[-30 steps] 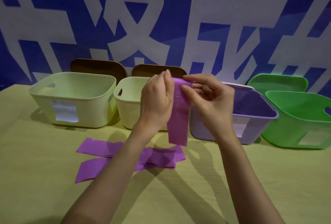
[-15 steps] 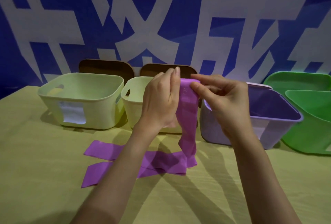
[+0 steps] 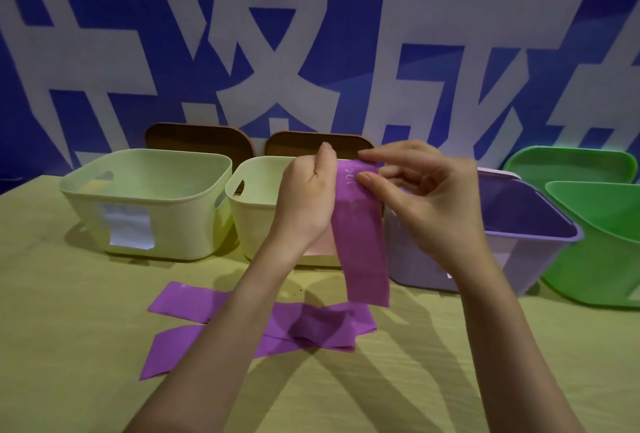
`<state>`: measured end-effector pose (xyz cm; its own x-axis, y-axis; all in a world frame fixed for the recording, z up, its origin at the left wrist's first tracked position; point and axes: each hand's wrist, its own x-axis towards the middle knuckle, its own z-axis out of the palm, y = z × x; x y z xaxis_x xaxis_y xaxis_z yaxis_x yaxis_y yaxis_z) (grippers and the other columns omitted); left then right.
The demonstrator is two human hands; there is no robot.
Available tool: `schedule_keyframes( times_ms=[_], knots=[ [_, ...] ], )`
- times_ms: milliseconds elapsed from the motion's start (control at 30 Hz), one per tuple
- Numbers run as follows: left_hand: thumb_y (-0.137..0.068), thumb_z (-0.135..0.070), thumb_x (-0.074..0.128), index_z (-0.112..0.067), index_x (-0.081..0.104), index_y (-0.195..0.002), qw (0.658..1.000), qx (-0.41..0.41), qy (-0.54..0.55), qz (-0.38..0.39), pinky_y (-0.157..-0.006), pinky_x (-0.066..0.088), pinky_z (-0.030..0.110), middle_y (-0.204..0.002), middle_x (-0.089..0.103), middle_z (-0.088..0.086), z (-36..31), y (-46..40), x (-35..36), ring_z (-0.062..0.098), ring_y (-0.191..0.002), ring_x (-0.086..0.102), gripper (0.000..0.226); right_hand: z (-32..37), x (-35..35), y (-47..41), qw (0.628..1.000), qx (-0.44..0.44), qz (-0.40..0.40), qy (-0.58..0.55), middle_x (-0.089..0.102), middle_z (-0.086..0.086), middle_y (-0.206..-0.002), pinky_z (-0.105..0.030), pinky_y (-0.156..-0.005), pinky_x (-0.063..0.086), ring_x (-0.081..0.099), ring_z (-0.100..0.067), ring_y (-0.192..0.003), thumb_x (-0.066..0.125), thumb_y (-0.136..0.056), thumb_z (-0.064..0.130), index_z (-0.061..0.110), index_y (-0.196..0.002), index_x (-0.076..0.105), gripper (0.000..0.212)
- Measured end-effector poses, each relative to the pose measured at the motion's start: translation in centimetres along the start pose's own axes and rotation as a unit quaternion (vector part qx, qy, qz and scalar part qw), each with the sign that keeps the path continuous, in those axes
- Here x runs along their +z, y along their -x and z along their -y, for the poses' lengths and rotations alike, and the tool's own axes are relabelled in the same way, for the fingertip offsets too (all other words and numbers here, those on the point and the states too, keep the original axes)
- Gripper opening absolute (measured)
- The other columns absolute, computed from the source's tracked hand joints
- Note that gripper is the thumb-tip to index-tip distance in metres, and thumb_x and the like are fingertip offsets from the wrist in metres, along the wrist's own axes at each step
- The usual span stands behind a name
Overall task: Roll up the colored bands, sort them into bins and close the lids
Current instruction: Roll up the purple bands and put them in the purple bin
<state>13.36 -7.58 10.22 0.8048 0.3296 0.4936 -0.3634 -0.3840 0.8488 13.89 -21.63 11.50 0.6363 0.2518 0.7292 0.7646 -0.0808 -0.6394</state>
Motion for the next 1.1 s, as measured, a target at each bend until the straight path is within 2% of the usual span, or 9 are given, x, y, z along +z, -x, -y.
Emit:
schedule_keyframes(
  times_ms=[100,200,267,467,633,733,833,933,1100],
  knots=[
    [-0.103,-0.035,0.032,-0.021,0.048,-0.060,0.993,0.073,-0.089,-0.025,-0.047,0.034,0.015,-0.052,0.050,-0.008,0.13,0.24,-0.19,0.006,-0.051,0.051,0.048,-0.20,0.09,0.01,1.000,0.010,-0.010,0.010,0.067,0.001,-0.093,-0.012,-0.069,0.049,0.064,-0.004,-0.074,0.075,-0.079,0.005,0.010,-0.105,0.071,0.027],
    [-0.103,-0.036,0.032,-0.023,0.049,-0.069,0.975,0.160,-0.143,-0.057,-0.048,0.036,0.014,-0.055,0.048,-0.010,0.39,0.46,-0.27,0.007,-0.057,0.053,0.040,-0.11,0.28,0.14,0.998,0.045,-0.032,0.008,0.067,0.001,-0.086,-0.014,-0.067,0.049,0.064,-0.008,-0.072,0.076,-0.079,0.010,0.017,-0.101,0.073,0.023],
    [-0.102,-0.039,0.029,-0.021,0.052,-0.074,0.971,0.180,-0.152,-0.052,-0.049,0.039,0.014,-0.057,0.048,-0.011,0.72,0.41,-0.08,0.007,-0.059,0.054,0.040,-0.03,0.37,0.19,0.997,0.065,-0.046,0.004,0.067,0.003,-0.081,-0.015,-0.063,0.048,0.062,-0.009,-0.066,0.076,-0.080,0.013,0.020,-0.099,0.073,0.020],
    [-0.100,-0.036,0.027,-0.030,0.043,-0.059,0.977,0.156,-0.127,-0.067,-0.047,0.038,0.011,-0.050,0.044,-0.013,0.42,0.59,-0.13,-0.001,-0.058,0.055,0.045,0.42,0.40,0.35,0.998,0.056,-0.015,0.015,0.069,0.000,-0.083,-0.030,-0.067,0.057,0.066,-0.017,-0.071,0.074,-0.082,0.016,0.020,-0.102,0.073,0.021],
    [-0.102,-0.026,0.037,-0.022,0.044,-0.050,0.995,0.066,-0.053,-0.044,-0.041,0.030,0.011,-0.039,0.045,-0.011,0.00,0.17,-0.53,0.003,-0.041,0.046,0.053,0.50,0.22,0.30,1.000,0.009,0.017,0.020,0.070,0.001,-0.099,-0.024,-0.073,0.056,0.068,-0.014,-0.083,0.077,-0.079,0.010,0.017,-0.102,0.072,0.025],
    [-0.102,-0.028,0.039,-0.017,0.047,-0.052,1.000,0.013,-0.010,-0.013,-0.043,0.032,0.014,-0.039,0.046,-0.009,-0.01,-0.03,-0.70,0.003,-0.040,0.045,0.052,0.56,0.05,0.34,0.999,-0.002,0.022,0.039,0.070,0.005,-0.097,-0.021,-0.075,0.055,0.067,-0.012,-0.086,0.076,-0.080,0.010,0.019,-0.103,0.071,0.026],
    [-0.101,-0.038,0.037,-0.023,0.048,-0.055,0.990,0.089,-0.109,-0.026,-0.043,0.031,0.012,-0.044,0.046,-0.009,0.06,0.32,-0.67,0.005,-0.046,0.050,0.050,0.45,-0.07,0.35,0.998,-0.001,0.013,0.065,0.070,0.010,-0.096,-0.021,-0.077,0.056,0.067,-0.007,-0.088,0.075,-0.081,0.010,0.024,-0.104,0.069,0.027],
    [-0.102,-0.042,0.031,-0.027,0.044,-0.063,0.951,0.197,-0.230,-0.068,-0.045,0.029,0.012,-0.052,0.040,-0.014,0.29,0.36,-0.63,0.007,-0.049,0.047,0.044,0.30,-0.05,0.31,0.998,0.017,-0.004,0.060,0.071,0.009,-0.092,-0.024,-0.077,0.057,0.068,-0.006,-0.084,0.075,-0.081,0.009,0.023,-0.103,0.070,0.026],
    [-0.101,-0.039,0.025,-0.025,0.044,-0.072,0.940,0.243,-0.225,-0.083,-0.047,0.028,0.010,-0.057,0.037,-0.017,0.77,0.22,-0.47,0.004,-0.049,0.044,0.037,0.63,0.01,0.30,0.998,0.046,-0.010,0.036,0.072,0.008,-0.089,-0.024,-0.076,0.057,0.069,-0.008,-0.082,0.073,-0.082,0.011,0.021,-0.102,0.071,0.023]
  ],
)
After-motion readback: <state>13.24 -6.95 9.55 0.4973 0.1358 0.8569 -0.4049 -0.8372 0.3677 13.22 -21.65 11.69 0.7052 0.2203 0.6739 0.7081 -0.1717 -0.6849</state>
